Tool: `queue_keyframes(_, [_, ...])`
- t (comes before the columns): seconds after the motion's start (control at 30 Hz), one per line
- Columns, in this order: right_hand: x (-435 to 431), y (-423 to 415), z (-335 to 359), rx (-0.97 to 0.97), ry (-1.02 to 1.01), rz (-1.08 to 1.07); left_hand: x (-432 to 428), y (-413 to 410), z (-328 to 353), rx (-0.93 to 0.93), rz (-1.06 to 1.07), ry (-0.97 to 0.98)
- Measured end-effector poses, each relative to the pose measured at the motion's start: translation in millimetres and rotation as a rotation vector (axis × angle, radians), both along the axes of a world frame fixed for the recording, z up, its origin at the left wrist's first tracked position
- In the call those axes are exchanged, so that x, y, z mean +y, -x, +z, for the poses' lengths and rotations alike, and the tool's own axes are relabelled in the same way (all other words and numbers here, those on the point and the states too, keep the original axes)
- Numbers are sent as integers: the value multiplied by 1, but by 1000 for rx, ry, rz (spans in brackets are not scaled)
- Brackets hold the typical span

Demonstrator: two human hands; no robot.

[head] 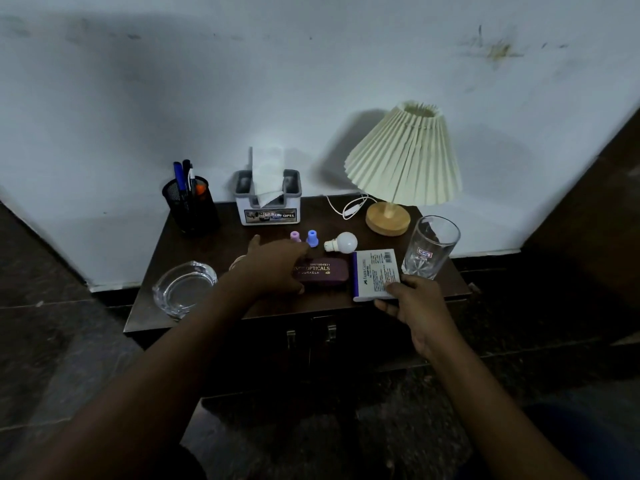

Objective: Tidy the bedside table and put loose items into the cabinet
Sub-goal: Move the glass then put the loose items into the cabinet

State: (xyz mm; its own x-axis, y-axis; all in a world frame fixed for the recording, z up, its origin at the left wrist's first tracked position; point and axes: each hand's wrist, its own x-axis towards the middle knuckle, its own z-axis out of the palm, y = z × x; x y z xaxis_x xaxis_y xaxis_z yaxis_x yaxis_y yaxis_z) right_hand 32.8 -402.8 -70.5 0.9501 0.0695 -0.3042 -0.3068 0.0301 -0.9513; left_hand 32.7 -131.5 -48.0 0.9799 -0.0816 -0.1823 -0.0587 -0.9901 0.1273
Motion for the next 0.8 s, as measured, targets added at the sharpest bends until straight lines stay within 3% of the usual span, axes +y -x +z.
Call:
queue_keyframes(0.07, [-3,2,-1,-161,212,80,2,1,0,-2,0,9])
queue_keyframes(0.17, [-6,3,-4,-422,774,217,3,2,0,-9,-1,22])
queue_keyframes(0.3, [0,9,-5,-474,1072,262,1,3,1,-2,7,24])
queue_keyframes(0.4, [-1,14,4,-703,1287,173,-1,4,1,-12,-2,29])
queue_keyframes(0.5, [-10,12,20,-1052,1130,-282,-7,7,-2,-62,-61,-22])
queue_keyframes(0.57, [-16,4,27,-987,856,-492,-19,9,-6,-166,-132,-80])
queue_keyframes(0.7, [-24,-19,25,-536,394,-340,-58,3,-12,-293,-303,-171])
queue_keyframes(0.8, [-26,-31,15,-412,294,-204,-81,-2,-17,-301,-344,-271])
